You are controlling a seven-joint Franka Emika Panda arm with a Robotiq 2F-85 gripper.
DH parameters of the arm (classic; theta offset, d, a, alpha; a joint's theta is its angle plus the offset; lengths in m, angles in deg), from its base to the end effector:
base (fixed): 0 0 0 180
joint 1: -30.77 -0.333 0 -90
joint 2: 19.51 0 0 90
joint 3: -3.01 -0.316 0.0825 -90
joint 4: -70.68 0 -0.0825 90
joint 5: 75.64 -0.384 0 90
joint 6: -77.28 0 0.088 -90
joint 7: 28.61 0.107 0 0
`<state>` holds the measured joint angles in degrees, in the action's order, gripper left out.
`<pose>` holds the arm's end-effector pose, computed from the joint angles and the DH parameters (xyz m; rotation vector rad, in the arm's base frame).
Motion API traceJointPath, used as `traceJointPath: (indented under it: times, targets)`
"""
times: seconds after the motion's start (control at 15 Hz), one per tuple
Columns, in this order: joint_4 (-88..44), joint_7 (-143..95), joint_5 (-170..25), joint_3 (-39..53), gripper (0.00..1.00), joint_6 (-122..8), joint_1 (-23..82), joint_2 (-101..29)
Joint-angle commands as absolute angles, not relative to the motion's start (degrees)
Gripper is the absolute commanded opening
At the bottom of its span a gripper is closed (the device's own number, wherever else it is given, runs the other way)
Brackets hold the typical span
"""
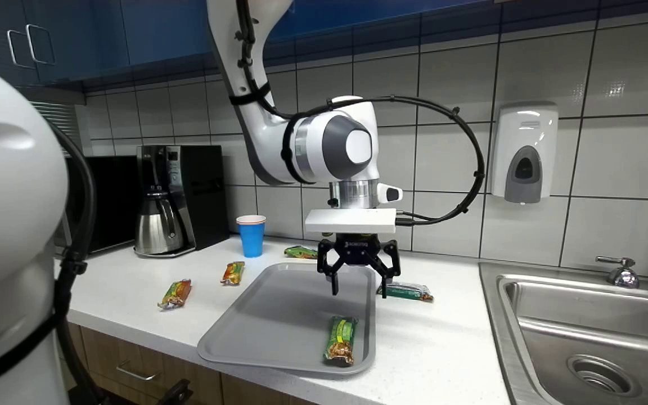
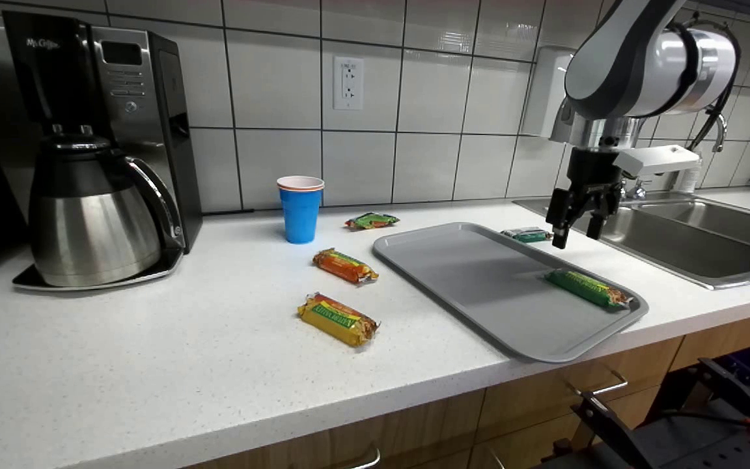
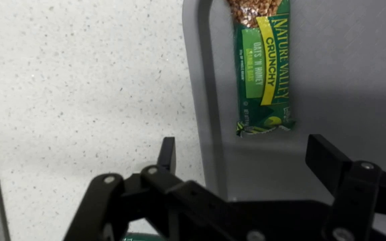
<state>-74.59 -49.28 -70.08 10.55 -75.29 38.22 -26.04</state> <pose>0.4462 -0.1177 0.2327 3.0667 0.2859 -0.0082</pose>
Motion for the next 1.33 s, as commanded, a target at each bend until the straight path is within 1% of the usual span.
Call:
traceJointPath:
  times: [0.0, 0.53, 0.93, 1.27]
  targets:
    - [-70.6, -59.2, -74.1, 9.7, 1.00, -74.4, 40.9, -27.2]
    - [-61.1, -69.3, -81.4, 8.4, 1.00, -72.6, 44.0, -33.6]
    - [-54.3, -66.8, -82.6, 6.7, 1.00, -72.2, 45.4, -39.5]
    - [-49.3, -60.2, -82.3, 6.4, 1.00, -71.3, 45.0, -43.3]
